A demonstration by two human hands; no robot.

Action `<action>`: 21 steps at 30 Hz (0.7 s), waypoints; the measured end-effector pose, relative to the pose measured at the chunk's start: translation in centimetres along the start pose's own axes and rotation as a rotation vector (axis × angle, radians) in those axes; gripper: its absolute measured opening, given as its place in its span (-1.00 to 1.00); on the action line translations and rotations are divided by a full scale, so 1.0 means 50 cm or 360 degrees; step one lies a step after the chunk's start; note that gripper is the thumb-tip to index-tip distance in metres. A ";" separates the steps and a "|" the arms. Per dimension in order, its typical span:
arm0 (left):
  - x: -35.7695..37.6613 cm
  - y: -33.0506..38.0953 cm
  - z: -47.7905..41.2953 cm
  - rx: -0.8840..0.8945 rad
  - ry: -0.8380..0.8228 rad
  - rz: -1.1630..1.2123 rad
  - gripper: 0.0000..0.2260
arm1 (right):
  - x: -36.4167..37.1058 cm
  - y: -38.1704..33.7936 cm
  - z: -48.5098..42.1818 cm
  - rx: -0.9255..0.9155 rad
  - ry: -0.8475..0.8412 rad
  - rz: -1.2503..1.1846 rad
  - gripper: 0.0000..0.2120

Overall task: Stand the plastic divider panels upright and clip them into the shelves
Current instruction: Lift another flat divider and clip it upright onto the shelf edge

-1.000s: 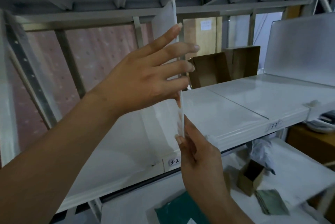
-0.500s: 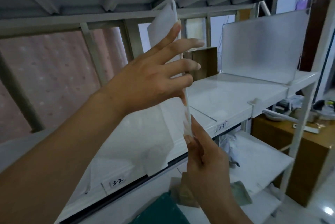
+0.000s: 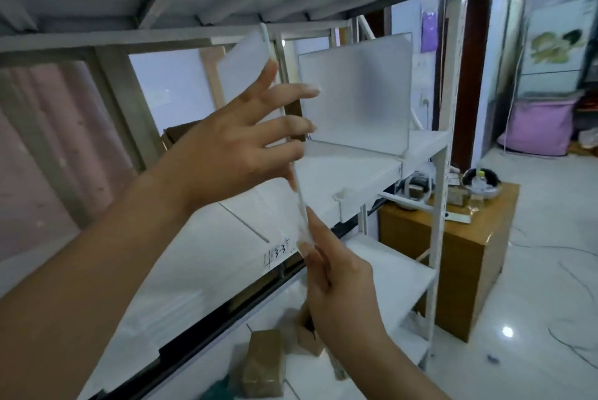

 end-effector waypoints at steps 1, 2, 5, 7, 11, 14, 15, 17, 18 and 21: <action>0.014 0.003 -0.009 0.0000 0.0001 0.0007 -0.77 | -0.013 0.014 -0.007 0.0004 -0.0022 0.0004 -0.41; 0.027 0.004 -0.019 -0.0002 0.0005 0.0017 -0.77 | -0.024 0.027 -0.017 0.0007 -0.0046 0.0007 -0.41; 0.060 0.000 -0.048 -0.0013 0.0032 0.0047 -0.79 | -0.052 0.059 -0.048 0.0012 -0.0078 0.0046 -0.43; 0.080 -0.009 -0.066 -0.0003 0.0029 0.0058 -0.81 | -0.064 0.073 -0.068 -0.0018 -0.0094 0.0065 -0.43; 0.123 -0.032 -0.083 0.0016 -0.0041 0.0076 -0.83 | -0.069 0.097 -0.105 -0.0046 -0.0125 0.0071 -0.44; 0.161 -0.047 -0.092 0.0046 -0.0077 0.0089 -0.77 | -0.068 0.118 -0.136 -0.0060 -0.0114 0.0054 -0.46; 0.175 -0.053 -0.096 0.0060 -0.0103 0.0093 -0.74 | -0.068 0.124 -0.147 -0.0067 -0.0115 0.0059 -0.45; 0.202 -0.069 -0.106 0.0090 -0.0147 0.0078 -0.73 | -0.068 0.135 -0.173 -0.0082 -0.0123 0.0095 -0.41; 0.213 -0.080 -0.109 0.0097 -0.0156 0.0061 -0.74 | -0.069 0.139 -0.188 -0.0090 -0.0136 0.0127 -0.40; 0.242 -0.128 -0.110 0.0041 -0.0171 0.0008 -0.81 | -0.076 0.142 -0.241 -0.0149 -0.0190 0.0229 -0.43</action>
Point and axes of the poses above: each hand's wrist, its own z-axis away from the middle knuckle, its own x-axis out of the palm, y = z × x, the point moved 6 cm from there along -z, towards the middle knuckle, and after that the axes turned 4 degrees about -y, right-handed, at the moved point
